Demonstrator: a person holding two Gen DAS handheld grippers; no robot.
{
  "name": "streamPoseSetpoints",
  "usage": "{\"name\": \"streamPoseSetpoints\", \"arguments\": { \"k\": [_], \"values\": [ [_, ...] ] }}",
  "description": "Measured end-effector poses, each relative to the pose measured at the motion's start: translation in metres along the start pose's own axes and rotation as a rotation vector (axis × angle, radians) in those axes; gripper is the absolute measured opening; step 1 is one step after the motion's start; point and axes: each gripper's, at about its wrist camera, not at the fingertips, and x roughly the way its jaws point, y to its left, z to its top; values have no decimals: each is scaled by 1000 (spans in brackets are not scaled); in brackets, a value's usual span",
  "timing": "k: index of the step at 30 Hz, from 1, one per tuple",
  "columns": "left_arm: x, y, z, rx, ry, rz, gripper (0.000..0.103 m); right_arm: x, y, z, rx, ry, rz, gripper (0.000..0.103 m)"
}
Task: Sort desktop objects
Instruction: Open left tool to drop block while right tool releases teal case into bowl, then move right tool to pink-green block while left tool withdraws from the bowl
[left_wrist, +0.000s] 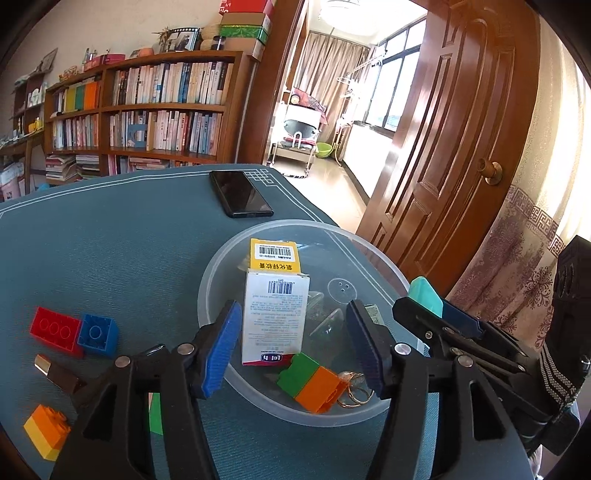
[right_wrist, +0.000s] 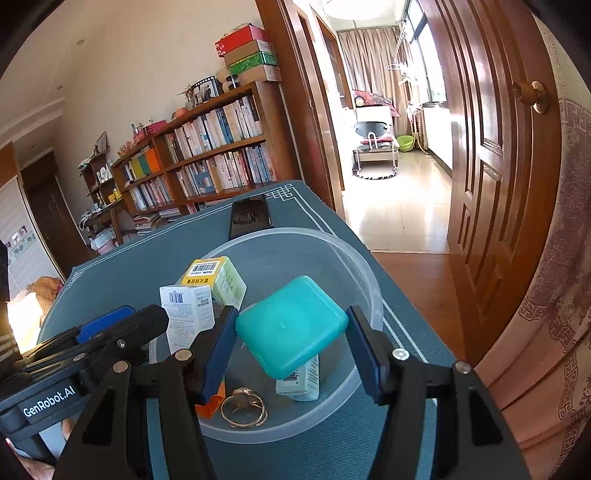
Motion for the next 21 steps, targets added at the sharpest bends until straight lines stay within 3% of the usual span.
{"name": "streamPoseSetpoints", "arguments": {
  "k": [8,11,13,21],
  "values": [
    [-18,15,4,-20,-39,57,63,5,6,0,-15,7,-10,65],
    [-25,25,4,-40,-53,73,68,6,6,-1,-7,13,-16,77],
    [-30,32,4,-61,-66,82,73,5,8,-2,-10,13,-16,77],
    [-44,60,3,-130,-90,100,73,-1,30,-6,-41,19,-7,77]
  ]
}}
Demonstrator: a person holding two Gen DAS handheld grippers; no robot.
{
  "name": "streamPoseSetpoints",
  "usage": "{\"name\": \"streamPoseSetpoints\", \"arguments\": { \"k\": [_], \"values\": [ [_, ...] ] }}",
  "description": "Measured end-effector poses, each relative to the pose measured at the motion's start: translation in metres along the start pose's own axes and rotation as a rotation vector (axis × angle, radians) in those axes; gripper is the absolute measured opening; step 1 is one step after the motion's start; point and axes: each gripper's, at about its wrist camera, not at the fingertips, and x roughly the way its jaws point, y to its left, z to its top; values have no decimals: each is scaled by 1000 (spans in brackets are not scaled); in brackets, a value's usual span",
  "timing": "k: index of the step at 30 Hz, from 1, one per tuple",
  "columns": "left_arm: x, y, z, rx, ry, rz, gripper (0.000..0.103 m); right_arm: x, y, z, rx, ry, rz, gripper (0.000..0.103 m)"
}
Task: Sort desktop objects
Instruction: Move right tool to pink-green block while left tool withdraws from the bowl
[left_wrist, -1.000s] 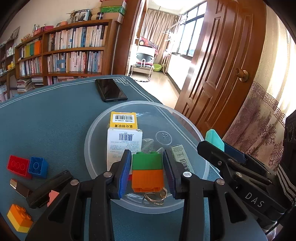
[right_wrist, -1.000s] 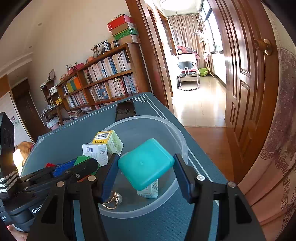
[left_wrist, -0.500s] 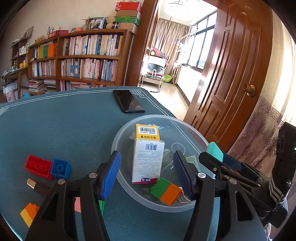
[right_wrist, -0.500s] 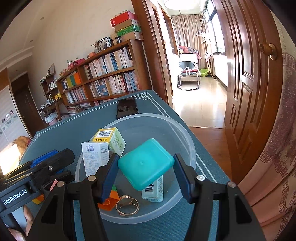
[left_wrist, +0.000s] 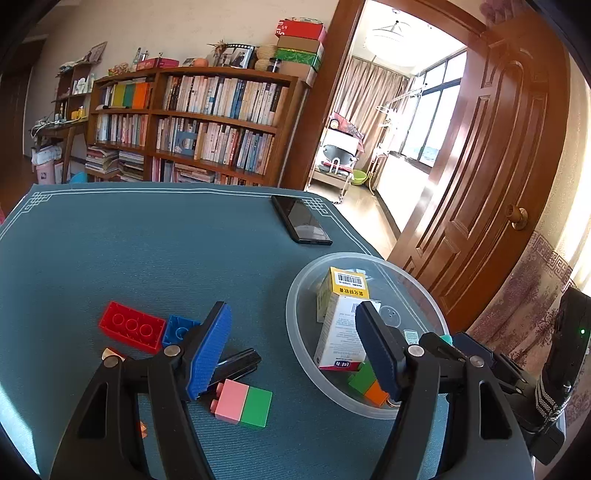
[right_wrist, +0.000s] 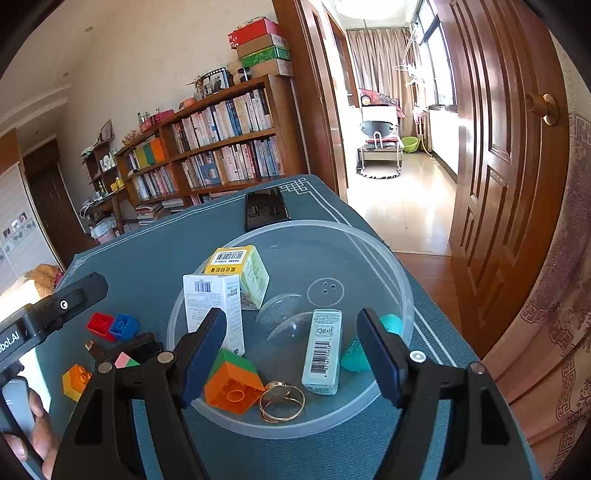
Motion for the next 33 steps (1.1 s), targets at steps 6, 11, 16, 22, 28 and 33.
{"name": "streamPoseSetpoints", "arguments": {
  "k": [6,11,16,22,28,33],
  "values": [
    [-7,20,-2,-31,-8,32,73,-2,17,-9,-17,21,5,78],
    [-14,31,-4,-33,-20,64,73,-5,35,-17,-45,32,8,79],
    [-17,38,-4,-25,-27,82,73,-7,50,-22,-69,37,16,79],
    [-19,48,-5,-47,-21,95,73,-5,58,-28,-80,53,28,80],
    [-20,55,-7,-53,-8,118,73,-8,64,-35,-87,64,40,80],
    [-23,64,-9,-64,0,129,73,-10,72,-40,-100,75,52,80]
  ]
}}
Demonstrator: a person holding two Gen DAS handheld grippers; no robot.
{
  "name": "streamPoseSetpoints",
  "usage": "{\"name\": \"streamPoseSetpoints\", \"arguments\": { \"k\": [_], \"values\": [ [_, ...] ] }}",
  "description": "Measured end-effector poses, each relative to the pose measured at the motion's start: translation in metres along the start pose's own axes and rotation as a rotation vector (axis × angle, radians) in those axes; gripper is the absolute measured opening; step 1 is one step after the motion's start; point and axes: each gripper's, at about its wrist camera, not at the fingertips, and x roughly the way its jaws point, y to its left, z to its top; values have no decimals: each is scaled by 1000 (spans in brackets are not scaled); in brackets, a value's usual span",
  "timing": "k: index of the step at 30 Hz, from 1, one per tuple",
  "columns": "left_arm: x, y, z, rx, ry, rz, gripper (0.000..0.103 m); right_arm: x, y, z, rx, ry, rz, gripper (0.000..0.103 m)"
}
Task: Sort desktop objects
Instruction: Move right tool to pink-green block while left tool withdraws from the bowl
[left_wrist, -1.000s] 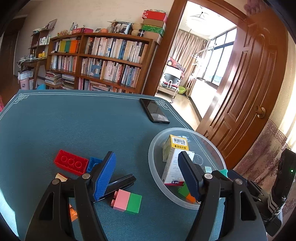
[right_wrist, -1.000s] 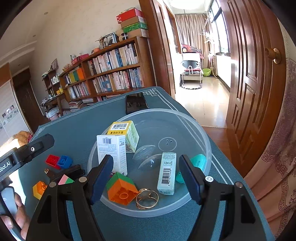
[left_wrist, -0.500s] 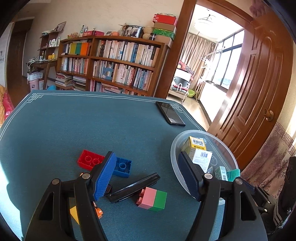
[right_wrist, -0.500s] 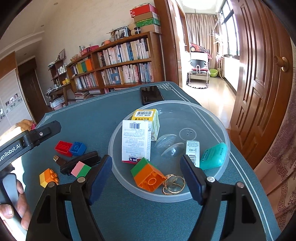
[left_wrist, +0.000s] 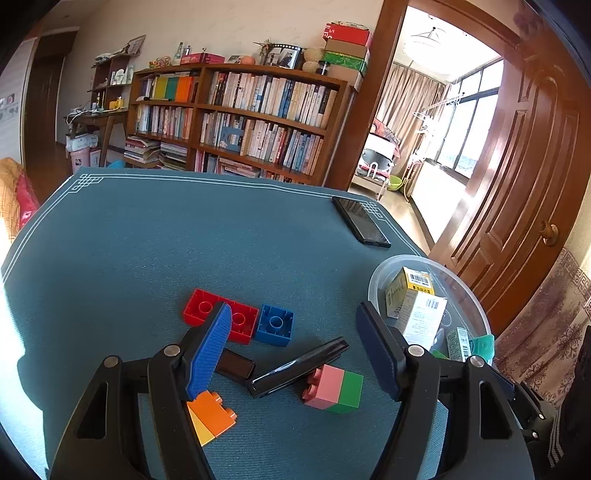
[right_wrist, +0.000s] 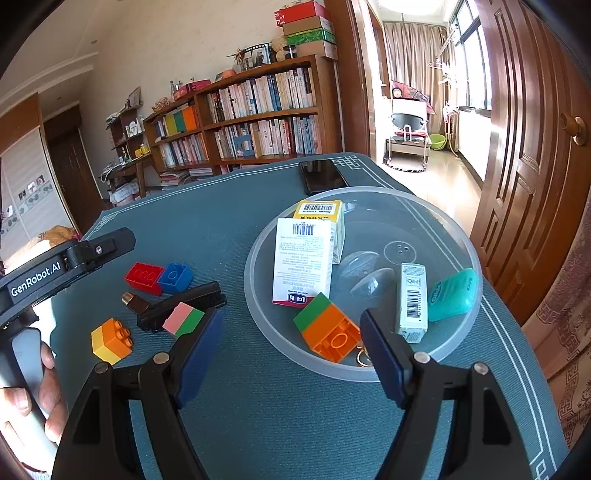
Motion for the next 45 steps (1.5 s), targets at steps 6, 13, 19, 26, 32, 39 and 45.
{"name": "streamPoseSetpoints", "arguments": {
  "k": [6,13,19,26,32,39,45],
  "values": [
    [-2,16,-4,-32,11,14,73,0,10,-3,-15,11,17,80],
    [-7,31,-7,-62,17,24,73,1,19,-8,-24,28,34,80],
    [-11,40,-10,-73,19,32,73,1,26,-10,-32,32,43,80],
    [-10,49,-12,-90,37,33,73,3,34,-15,-42,47,56,80],
    [-9,59,-15,-110,53,45,73,5,42,-16,-57,57,77,80],
    [-5,68,-21,-108,86,67,73,13,56,-21,-66,82,118,80],
    [-9,67,-28,-81,121,14,73,22,66,-20,-91,91,144,80]
  ]
}}
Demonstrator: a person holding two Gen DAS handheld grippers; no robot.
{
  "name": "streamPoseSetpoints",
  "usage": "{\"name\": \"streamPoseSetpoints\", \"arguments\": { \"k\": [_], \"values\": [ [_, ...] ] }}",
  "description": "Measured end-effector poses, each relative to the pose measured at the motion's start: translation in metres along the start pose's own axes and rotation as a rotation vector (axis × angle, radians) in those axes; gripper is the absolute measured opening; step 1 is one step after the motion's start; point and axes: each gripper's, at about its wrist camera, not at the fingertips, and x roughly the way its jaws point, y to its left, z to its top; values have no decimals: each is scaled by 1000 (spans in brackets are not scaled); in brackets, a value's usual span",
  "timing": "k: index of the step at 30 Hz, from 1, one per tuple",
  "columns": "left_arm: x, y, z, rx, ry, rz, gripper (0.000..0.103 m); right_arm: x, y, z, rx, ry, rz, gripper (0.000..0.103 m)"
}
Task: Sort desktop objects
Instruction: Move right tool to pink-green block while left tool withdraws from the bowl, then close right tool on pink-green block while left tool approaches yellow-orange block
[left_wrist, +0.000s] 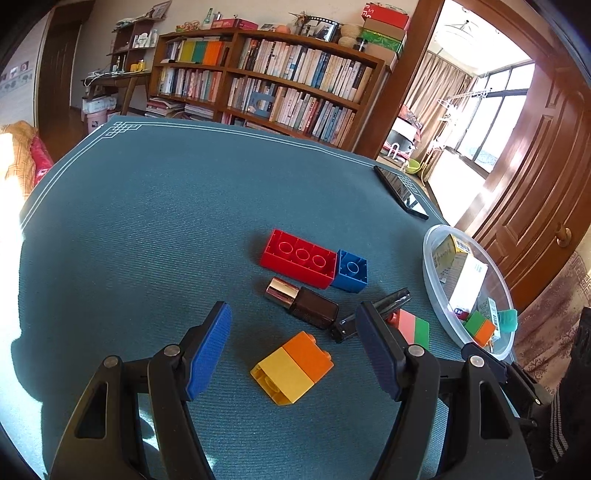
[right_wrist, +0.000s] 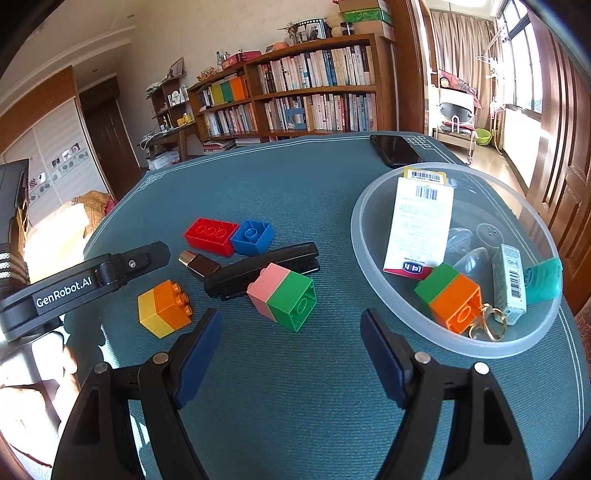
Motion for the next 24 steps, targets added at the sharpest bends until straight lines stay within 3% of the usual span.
{"name": "streamPoseSetpoints", "arguments": {
  "k": [10,24],
  "values": [
    [-4,7,-32,65,13,28,73,19,1,3,19,32,21,80],
    [1,10,-30,73,14,59,73,39,15,4,-29,41,4,80]
  ]
}}
